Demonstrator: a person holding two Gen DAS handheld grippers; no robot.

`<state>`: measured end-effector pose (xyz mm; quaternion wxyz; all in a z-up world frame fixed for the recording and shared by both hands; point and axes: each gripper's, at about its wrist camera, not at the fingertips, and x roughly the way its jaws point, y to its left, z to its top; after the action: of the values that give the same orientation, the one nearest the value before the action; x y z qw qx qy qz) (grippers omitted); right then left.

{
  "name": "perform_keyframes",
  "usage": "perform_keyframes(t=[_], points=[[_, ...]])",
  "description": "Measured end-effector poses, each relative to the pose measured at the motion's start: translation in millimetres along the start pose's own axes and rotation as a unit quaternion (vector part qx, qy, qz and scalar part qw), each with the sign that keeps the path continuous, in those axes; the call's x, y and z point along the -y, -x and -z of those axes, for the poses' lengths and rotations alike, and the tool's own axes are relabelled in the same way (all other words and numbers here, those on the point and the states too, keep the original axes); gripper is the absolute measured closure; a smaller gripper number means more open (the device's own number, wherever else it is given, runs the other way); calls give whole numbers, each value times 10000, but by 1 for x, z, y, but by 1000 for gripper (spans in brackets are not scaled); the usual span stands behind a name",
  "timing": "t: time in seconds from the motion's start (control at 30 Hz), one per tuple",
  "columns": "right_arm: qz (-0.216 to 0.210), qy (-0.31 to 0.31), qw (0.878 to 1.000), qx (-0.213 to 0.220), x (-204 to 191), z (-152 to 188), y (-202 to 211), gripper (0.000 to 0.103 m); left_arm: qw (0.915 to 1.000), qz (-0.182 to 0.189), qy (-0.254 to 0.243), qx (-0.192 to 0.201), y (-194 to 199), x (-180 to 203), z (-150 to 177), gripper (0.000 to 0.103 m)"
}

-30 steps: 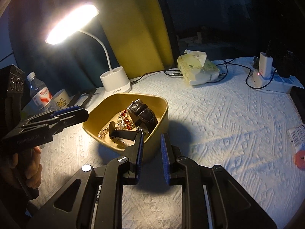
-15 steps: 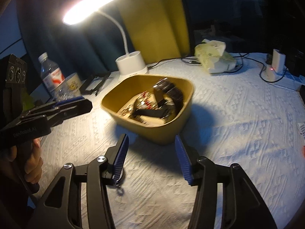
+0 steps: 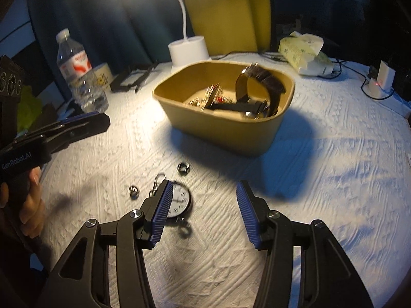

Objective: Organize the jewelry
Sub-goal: 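Grasp the silver pocket watch with the right gripper while the left grasps a ring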

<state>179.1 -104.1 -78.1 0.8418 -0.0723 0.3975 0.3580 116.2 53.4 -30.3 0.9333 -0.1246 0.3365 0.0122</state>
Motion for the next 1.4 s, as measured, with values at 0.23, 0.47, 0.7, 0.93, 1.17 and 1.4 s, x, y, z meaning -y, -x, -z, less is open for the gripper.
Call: perform_keyframes(t=[0.23, 0.47, 0.7, 0.93, 1.17, 1.4], points=[[106, 248, 9994, -215, -17, 1, -12, 51, 9999, -90, 131, 37, 4, -16, 6, 51], [178, 585, 9976, -312, -32, 0, -18, 51, 9997, -27, 259, -5, 1, -24, 11, 51], [402, 957, 9943, -233, -43, 4, -21, 51, 9995, 18, 305, 3, 1, -28, 13, 51], [264, 1184, 9924, -218, -50, 6, -18, 59, 9995, -58, 324, -15, 1, -28, 15, 51], [-72, 1261, 9919, -115, -57, 9, -13, 59, 9995, -192, 252, -23, 4, -22, 16, 51], [-154, 990, 9942, 395, -40, -5, 10, 59, 9995, -219, 102, -202, 1, -10, 20, 51]])
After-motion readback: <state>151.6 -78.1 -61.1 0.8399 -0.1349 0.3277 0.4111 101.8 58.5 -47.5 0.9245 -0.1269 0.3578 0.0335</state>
